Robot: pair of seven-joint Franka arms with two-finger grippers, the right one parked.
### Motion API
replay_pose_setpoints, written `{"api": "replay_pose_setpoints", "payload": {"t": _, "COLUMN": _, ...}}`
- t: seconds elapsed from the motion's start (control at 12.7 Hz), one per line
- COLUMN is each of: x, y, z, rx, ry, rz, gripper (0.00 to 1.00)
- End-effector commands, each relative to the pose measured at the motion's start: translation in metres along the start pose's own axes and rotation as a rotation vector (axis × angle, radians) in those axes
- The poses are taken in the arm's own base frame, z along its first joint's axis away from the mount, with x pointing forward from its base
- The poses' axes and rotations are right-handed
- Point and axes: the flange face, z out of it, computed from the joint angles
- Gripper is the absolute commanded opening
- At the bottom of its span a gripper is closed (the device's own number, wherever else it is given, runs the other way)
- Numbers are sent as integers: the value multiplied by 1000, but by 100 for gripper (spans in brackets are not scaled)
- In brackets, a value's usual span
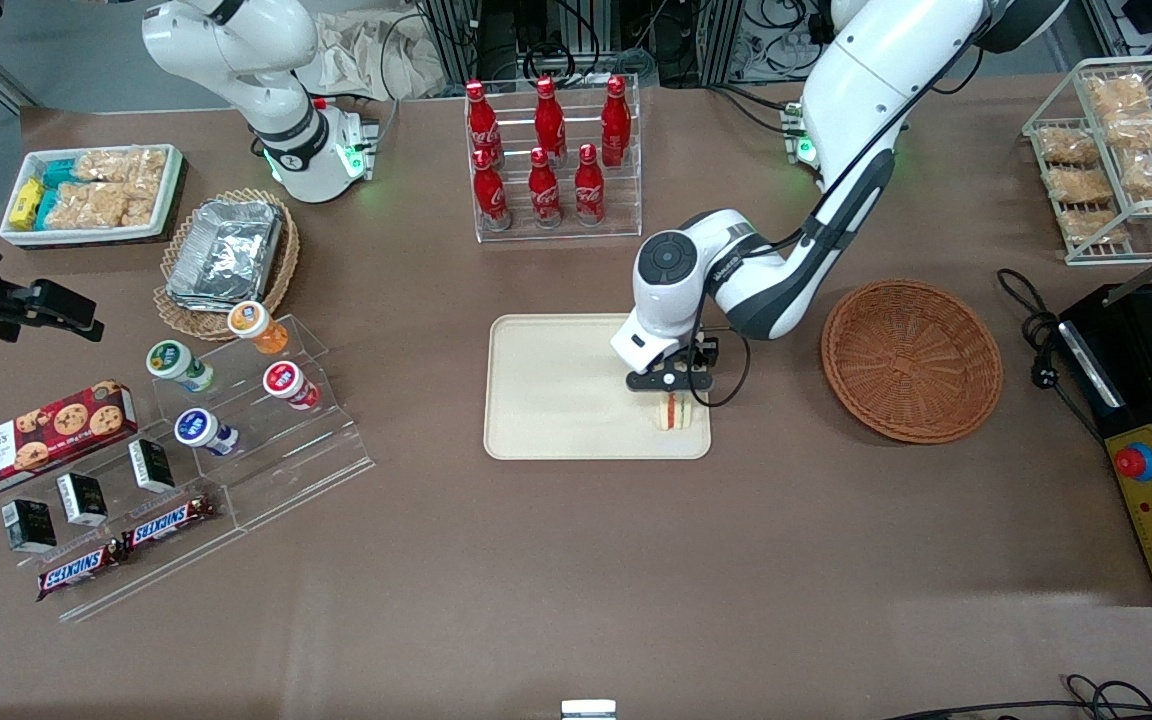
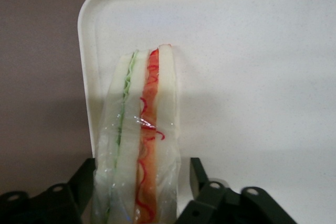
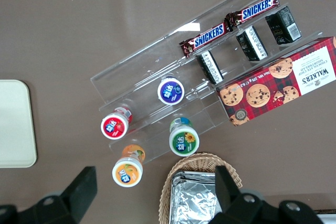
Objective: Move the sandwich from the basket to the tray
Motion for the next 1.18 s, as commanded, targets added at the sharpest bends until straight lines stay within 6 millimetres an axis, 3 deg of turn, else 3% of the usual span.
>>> {"api": "replay_pose_setpoints", "payload": {"t": 0.0, "x": 4, "y": 4, "z": 0, "rx": 2, "ry": 20, "rz": -8, "gripper": 100}}
{"api": "replay_pose_setpoints", "payload": {"t": 0.39, "x": 9, "y": 0, "z": -9, "rx": -2, "ry": 30, "rz": -20, "gripper": 100}}
{"api": "replay_pose_setpoints", "payload": {"t": 0.63, "x": 14, "y": -5, "z": -31, "rx": 15, "ry": 42, "rz": -34, "gripper": 100}}
{"api": "replay_pose_setpoints", "payload": {"t": 0.87, "x": 21, "y": -13, "z": -76, "rx": 15, "ry": 40, "rz": -95, "gripper": 100}}
{"api": "replay_pose_setpoints", "payload": {"t": 1.03, "x": 24, "y": -36, "z": -121, "rx": 95, "ry": -4, "rz": -131, "gripper": 100}}
{"api": "replay_pose_setpoints", "payload": {"t": 1.11, "x": 33, "y": -45, "z": -155, "rx": 83, "ry": -9, "rz": -174, "gripper": 100}}
